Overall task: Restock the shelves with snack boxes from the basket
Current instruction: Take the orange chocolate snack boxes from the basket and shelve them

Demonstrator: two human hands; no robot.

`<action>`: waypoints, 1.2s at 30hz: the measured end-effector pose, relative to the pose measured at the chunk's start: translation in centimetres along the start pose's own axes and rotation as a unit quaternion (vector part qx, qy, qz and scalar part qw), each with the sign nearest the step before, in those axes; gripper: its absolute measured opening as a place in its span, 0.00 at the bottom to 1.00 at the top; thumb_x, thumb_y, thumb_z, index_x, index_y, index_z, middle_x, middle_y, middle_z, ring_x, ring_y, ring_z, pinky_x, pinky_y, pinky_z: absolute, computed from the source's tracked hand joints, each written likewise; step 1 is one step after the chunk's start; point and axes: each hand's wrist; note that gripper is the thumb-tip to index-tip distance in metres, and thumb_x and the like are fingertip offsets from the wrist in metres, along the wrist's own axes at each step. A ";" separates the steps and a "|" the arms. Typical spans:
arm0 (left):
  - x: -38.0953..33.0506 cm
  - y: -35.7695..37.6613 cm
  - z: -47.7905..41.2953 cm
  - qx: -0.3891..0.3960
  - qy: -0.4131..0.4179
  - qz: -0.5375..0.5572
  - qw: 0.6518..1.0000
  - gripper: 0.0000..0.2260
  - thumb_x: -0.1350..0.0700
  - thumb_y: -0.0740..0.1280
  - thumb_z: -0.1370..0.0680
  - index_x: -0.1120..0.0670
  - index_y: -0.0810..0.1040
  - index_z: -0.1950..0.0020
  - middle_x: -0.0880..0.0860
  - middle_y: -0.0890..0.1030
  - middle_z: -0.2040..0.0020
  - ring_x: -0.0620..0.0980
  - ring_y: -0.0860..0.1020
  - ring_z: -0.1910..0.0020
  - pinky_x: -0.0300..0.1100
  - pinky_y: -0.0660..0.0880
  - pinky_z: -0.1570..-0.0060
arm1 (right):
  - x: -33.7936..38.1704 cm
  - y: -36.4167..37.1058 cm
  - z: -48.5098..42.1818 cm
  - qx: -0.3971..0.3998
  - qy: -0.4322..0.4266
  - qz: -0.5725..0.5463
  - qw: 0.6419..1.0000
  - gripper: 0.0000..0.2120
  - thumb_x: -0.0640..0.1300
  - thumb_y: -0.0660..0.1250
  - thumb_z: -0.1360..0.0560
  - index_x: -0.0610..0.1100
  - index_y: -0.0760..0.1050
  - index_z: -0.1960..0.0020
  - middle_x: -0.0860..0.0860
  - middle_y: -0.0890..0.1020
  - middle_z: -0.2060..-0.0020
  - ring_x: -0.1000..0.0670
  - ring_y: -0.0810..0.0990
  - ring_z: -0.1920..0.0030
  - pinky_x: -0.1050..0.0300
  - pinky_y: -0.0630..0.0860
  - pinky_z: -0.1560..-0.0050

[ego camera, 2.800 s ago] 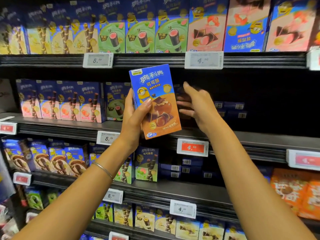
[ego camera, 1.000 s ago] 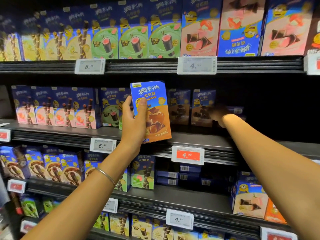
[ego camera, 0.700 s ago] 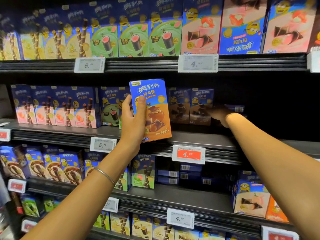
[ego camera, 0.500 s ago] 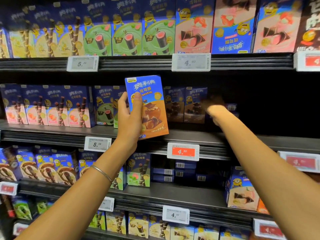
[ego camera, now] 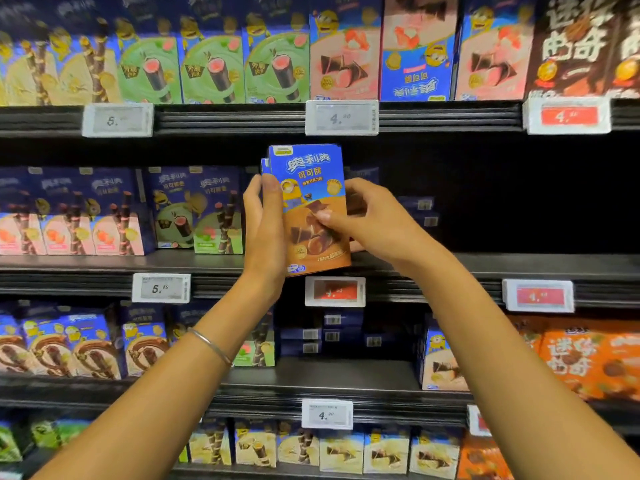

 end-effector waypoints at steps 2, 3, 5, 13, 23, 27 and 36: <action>0.0 0.2 -0.2 -0.004 -0.002 -0.015 1.000 0.28 0.37 0.60 0.17 0.54 0.67 0.24 0.42 0.85 0.42 0.43 0.85 0.43 0.44 0.83 0.45 | -0.5 -1.3 0.1 0.000 0.015 -0.011 1.000 0.18 0.51 0.74 0.24 0.50 0.76 0.36 0.54 0.86 0.47 0.54 0.86 0.50 0.48 0.85 0.51; 0.2 0.2 -0.4 -0.014 0.011 -0.038 0.999 0.23 0.43 0.62 0.14 0.55 0.67 0.24 0.40 0.85 0.45 0.39 0.85 0.47 0.40 0.82 0.50 | -1.0 -2.1 0.2 -0.002 0.031 -0.027 0.999 0.17 0.50 0.74 0.24 0.49 0.77 0.37 0.53 0.86 0.48 0.53 0.87 0.51 0.48 0.85 0.53; 0.6 -0.1 -0.8 -0.030 0.019 -0.076 0.996 0.19 0.57 0.65 0.14 0.54 0.66 0.24 0.42 0.82 0.44 0.36 0.84 0.53 0.36 0.80 0.57 | -2.0 -3.8 0.3 -0.019 0.060 -0.061 0.996 0.14 0.47 0.74 0.24 0.48 0.78 0.39 0.53 0.87 0.52 0.52 0.88 0.53 0.51 0.85 0.58; 1.5 -0.8 -1.6 -0.057 0.004 -0.124 0.991 0.21 0.62 0.66 0.15 0.52 0.66 0.23 0.43 0.80 0.43 0.31 0.83 0.57 0.29 0.78 0.63 | -9.5 -10.5 -4.6 -0.203 0.199 0.075 0.956 0.12 0.38 0.70 0.25 0.33 0.79 0.44 0.35 0.83 0.48 0.39 0.84 0.51 0.41 0.82 0.50; 1.2 -0.2 -1.4 -0.050 -0.004 -0.128 0.991 0.22 0.62 0.65 0.14 0.51 0.65 0.22 0.44 0.80 0.42 0.33 0.85 0.56 0.29 0.79 0.65 | -14.1 -11.1 -10.6 -0.163 0.170 0.290 0.927 0.22 0.56 0.70 0.23 0.42 0.78 0.36 0.41 0.81 0.38 0.39 0.81 0.41 0.52 0.76 0.44; 1.1 -0.3 -1.4 -0.050 -0.003 -0.119 0.992 0.22 0.61 0.66 0.14 0.50 0.64 0.22 0.44 0.80 0.42 0.34 0.85 0.55 0.30 0.79 0.65 | -15.4 -10.9 -11.6 -0.130 0.148 0.335 0.921 0.16 0.54 0.64 0.18 0.42 0.80 0.42 0.41 0.83 0.44 0.41 0.81 0.49 0.55 0.70 0.52; 0.8 -0.7 -1.2 -0.053 0.001 -0.123 0.991 0.21 0.61 0.66 0.14 0.49 0.65 0.24 0.43 0.80 0.43 0.34 0.85 0.56 0.30 0.79 0.66 | -15.1 -10.3 -12.1 -0.090 0.188 0.314 0.926 0.23 0.53 0.63 0.18 0.41 0.72 0.28 0.38 0.73 0.29 0.37 0.74 0.31 0.43 0.70 0.30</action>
Point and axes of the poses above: each hand's wrist, its own z-axis away from the middle knuckle, its own y-axis out of the palm, x = y × z
